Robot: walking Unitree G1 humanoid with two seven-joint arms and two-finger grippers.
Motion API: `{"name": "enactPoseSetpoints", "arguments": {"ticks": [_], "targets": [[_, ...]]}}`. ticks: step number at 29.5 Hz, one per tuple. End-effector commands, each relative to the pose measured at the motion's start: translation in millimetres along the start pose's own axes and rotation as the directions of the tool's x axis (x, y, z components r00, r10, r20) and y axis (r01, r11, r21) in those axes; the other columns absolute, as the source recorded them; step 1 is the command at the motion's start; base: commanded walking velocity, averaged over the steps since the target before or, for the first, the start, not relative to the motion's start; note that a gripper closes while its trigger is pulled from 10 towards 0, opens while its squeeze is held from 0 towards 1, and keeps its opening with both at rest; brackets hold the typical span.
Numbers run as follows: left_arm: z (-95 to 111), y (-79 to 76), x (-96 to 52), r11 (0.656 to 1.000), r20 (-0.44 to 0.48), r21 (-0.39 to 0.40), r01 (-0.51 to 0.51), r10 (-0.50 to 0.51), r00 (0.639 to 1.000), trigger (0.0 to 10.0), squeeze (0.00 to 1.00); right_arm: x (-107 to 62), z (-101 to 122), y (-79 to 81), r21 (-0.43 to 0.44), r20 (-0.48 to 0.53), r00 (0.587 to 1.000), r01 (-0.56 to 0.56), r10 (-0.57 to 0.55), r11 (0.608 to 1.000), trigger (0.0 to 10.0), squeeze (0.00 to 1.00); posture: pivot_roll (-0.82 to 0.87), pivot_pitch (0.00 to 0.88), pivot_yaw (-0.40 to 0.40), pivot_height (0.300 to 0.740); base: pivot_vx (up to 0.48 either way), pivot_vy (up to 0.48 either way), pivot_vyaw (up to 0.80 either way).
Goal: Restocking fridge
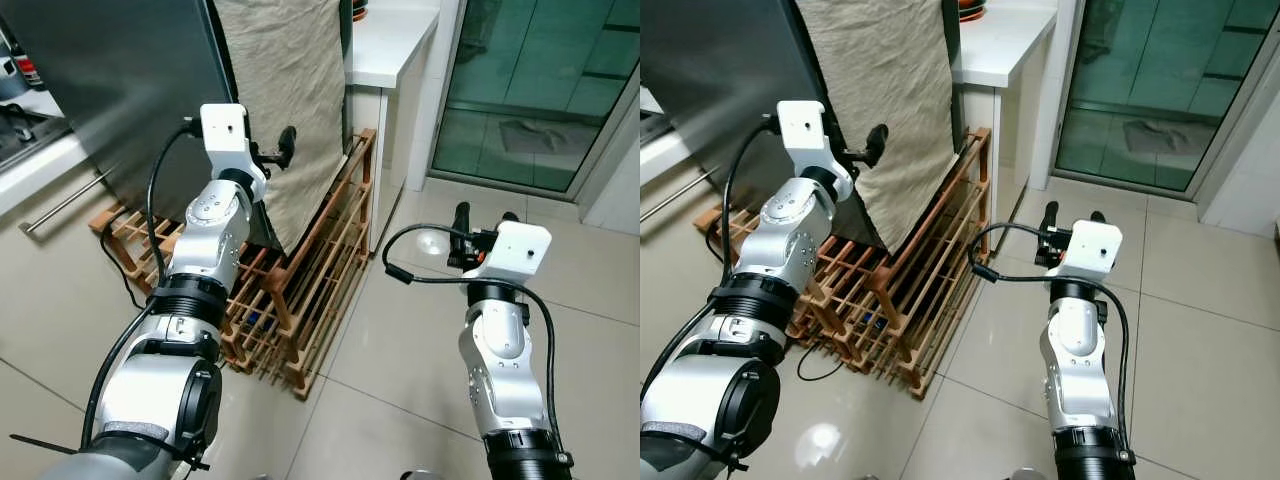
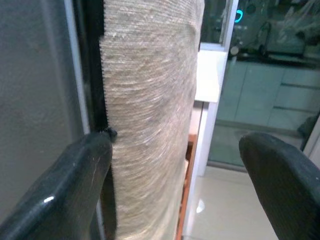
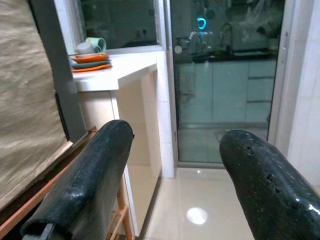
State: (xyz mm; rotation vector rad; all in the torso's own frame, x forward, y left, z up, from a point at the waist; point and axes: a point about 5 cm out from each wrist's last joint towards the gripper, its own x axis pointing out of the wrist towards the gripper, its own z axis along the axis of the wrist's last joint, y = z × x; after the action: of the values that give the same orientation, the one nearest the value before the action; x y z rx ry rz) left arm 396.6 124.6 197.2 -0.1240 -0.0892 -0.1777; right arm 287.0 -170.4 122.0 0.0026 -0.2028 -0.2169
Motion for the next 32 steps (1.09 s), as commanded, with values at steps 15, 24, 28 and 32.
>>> {"name": "enactPoseSetpoints", "arguments": {"ticks": [15, 24, 28, 32], "targets": [[3, 12.7, -7.1, 0.996, 0.039, -0.068, -0.063, 0.066, 0.997, 10.0, 0.0, -9.8, 6, -0.7, -0.037, -0.014, 0.999, -0.05, 0.05, 0.998, 10.0, 0.0, -0.14, 0.0, 0.098, 0.74, 0.0, 0.0, 0.0], [3, -1.8, -4.2, 0.995, 0.05, -0.094, -0.008, 0.013, 0.999, 10.0, 0.0, -9.9, 7, 5.3, -0.026, -0.019, 0.997, -0.07, 0.07, 0.997, 10.0, 0.0, -0.13, 0.0, 0.093, 0.74, 0.0, 0.0, 0.0], [4, -9.4, 2.6, 0.997, 0.041, -0.08, -0.003, 0.007, 0.999, 10.0, 0.0, -10.6, 6, 4.0, -0.028, -0.023, 0.998, -0.065, 0.064, 0.997, 10.0, 0.0, -0.14, 0.0, 0.105, 0.74, 0.0, 0.0, 0.0], [1, -16.4, 8.5, 0.994, 0.007, -0.109, -0.009, 0.01, 1.0, 10.0, 0.0, -11.9, 6, 2.7, -0.027, -0.025, 0.999, -0.048, 0.047, 0.998, 10.0, 0.0, -0.15, 0.0, 0.115, 0.74, 0.0, 0.0, 0.0]]}}
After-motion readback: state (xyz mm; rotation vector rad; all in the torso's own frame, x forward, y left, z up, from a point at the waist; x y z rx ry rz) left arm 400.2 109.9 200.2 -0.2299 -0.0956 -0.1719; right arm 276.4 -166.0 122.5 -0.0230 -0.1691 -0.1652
